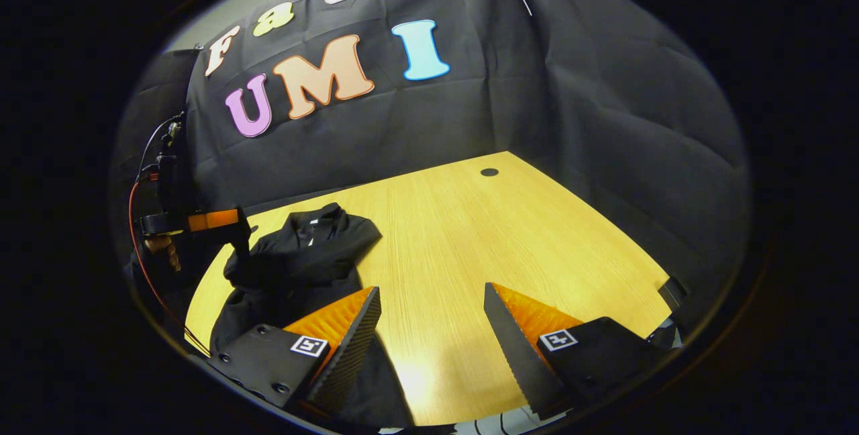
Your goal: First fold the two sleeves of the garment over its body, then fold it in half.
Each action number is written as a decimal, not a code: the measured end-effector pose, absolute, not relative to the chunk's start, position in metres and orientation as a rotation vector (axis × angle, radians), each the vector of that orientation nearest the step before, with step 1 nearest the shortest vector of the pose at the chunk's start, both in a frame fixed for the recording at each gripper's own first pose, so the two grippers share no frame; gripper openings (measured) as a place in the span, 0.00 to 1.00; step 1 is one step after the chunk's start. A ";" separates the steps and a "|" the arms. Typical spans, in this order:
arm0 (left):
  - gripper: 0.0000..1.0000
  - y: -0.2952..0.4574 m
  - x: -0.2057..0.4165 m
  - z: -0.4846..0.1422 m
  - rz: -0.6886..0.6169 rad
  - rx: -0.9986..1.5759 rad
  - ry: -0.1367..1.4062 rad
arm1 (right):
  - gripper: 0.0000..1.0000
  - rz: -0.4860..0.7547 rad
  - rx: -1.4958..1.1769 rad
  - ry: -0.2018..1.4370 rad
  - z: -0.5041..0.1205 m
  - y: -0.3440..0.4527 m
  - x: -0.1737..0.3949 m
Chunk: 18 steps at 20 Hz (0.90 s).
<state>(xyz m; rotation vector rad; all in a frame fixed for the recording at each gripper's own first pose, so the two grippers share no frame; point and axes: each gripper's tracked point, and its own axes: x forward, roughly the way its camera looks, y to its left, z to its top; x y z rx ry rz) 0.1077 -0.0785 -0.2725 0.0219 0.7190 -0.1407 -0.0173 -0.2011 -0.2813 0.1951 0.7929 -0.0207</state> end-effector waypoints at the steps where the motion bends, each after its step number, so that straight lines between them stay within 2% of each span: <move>1: 0.00 -0.087 0.109 -0.277 -0.154 0.027 0.729 | 0.98 -0.028 0.196 0.794 -0.282 -0.205 -0.020; 7: 0.00 -0.134 0.114 -0.307 -0.222 0.042 0.784 | 0.98 -0.057 0.210 0.812 -0.290 -0.219 -0.034; 8: 0.00 -0.140 0.115 -0.312 -0.228 0.045 0.795 | 0.94 -0.059 0.211 0.815 -0.291 -0.221 -0.037; 9: 0.00 -0.145 0.117 -0.315 -0.231 0.050 0.803 | 0.98 -0.062 0.211 0.817 -0.292 -0.223 -0.038; 13: 0.02 -0.147 0.134 -0.312 -0.155 0.050 0.788 | 0.98 -0.053 0.216 0.825 -0.294 -0.227 -0.042; 15: 1.00 -0.148 0.125 -0.304 -0.116 0.004 0.736 | 0.98 -0.025 0.213 0.818 -0.293 -0.223 -0.039; 16: 0.92 -0.142 0.127 -0.293 -0.091 0.008 0.714 | 0.98 -0.003 0.211 0.815 -0.293 -0.220 -0.036; 18: 0.94 -0.130 0.113 -0.271 -0.055 0.016 0.677 | 0.98 0.054 0.214 0.810 -0.292 -0.212 -0.033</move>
